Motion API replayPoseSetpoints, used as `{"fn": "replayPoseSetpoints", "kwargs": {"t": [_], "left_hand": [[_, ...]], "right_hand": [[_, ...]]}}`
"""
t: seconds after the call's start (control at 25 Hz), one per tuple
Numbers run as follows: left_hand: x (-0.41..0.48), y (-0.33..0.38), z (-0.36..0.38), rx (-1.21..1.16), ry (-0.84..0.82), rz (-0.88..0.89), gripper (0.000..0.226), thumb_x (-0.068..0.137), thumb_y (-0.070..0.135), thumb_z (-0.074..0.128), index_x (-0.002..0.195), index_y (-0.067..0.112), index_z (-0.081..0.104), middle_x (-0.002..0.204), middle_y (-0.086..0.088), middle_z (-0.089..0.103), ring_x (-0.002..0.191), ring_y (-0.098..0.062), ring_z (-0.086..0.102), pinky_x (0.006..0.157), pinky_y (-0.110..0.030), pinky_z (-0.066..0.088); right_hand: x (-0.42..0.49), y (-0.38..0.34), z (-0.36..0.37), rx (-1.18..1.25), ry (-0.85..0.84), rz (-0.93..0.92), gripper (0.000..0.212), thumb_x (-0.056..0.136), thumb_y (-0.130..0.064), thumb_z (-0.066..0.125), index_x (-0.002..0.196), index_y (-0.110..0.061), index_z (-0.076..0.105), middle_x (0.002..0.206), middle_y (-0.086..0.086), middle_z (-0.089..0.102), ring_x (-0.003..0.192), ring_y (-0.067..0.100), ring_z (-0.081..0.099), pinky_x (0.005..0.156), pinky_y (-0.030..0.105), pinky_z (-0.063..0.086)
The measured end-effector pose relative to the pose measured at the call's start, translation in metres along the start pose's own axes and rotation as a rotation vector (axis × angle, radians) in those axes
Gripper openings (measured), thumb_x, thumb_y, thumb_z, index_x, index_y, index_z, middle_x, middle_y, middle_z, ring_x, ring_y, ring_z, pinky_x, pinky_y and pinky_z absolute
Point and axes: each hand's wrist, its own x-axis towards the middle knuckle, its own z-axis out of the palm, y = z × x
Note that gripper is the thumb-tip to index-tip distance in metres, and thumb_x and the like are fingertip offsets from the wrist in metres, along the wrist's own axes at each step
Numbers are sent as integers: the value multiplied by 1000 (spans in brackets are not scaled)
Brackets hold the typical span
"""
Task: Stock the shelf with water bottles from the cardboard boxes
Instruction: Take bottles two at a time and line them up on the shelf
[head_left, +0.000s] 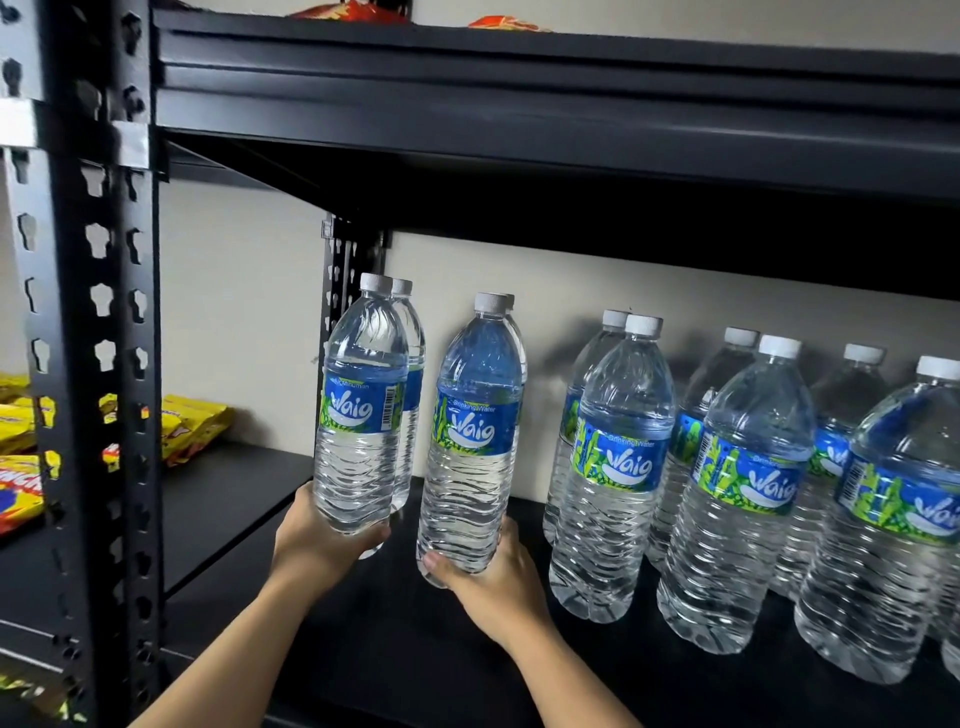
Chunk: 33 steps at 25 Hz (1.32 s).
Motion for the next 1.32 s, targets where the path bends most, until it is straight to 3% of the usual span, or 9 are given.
{"fn": "replayPoseSetpoints", "kwargs": {"t": [0.6, 0.96, 1.08, 1.2, 1.32], "left_hand": [[-7, 8, -2, 39, 39, 22, 74, 56, 30, 95, 117, 16, 56, 115, -7, 67, 109, -28, 63, 93, -38, 51], [-9, 10, -5, 71, -8, -6, 80, 58, 28, 96, 122, 10, 52, 120, -10, 65, 114, -30, 61, 93, -36, 47], [-17, 11, -13, 214, -88, -45, 91, 56, 31, 96, 126, 7, 43, 126, -14, 60, 120, -33, 57, 97, -39, 47], [-47, 9, -19, 523, -92, -38, 86, 77, 55, 75, 132, 1, 37, 138, -14, 48, 136, -31, 38, 109, -39, 38], [-83, 6, -28, 782, -111, 14, 88, 94, 65, 36, 151, -1, 22, 157, -13, 28, 147, -28, 20, 120, -38, 21]], "right_hand": [[-4, -8, -3, -39, -30, 15, 95, 49, -85, 62, 127, -31, 48, 122, -11, 61, 118, 14, 56, 101, 35, 47], [-7, -13, -5, -79, -55, 84, 96, 49, -86, 63, 127, -32, 48, 123, -9, 61, 117, 14, 58, 101, 37, 48], [-11, -18, -10, -83, -83, 111, 87, 56, -80, 69, 125, -30, 50, 124, -8, 62, 117, 14, 58, 98, 31, 47], [-22, -23, -20, -157, -160, 107, 79, 74, -62, 74, 135, -21, 47, 133, -2, 59, 123, 17, 56, 95, 24, 44], [-52, -25, -30, -388, -241, 106, 82, 92, -57, 55, 153, -8, 26, 155, 10, 36, 143, 25, 35, 114, 32, 31]]}}
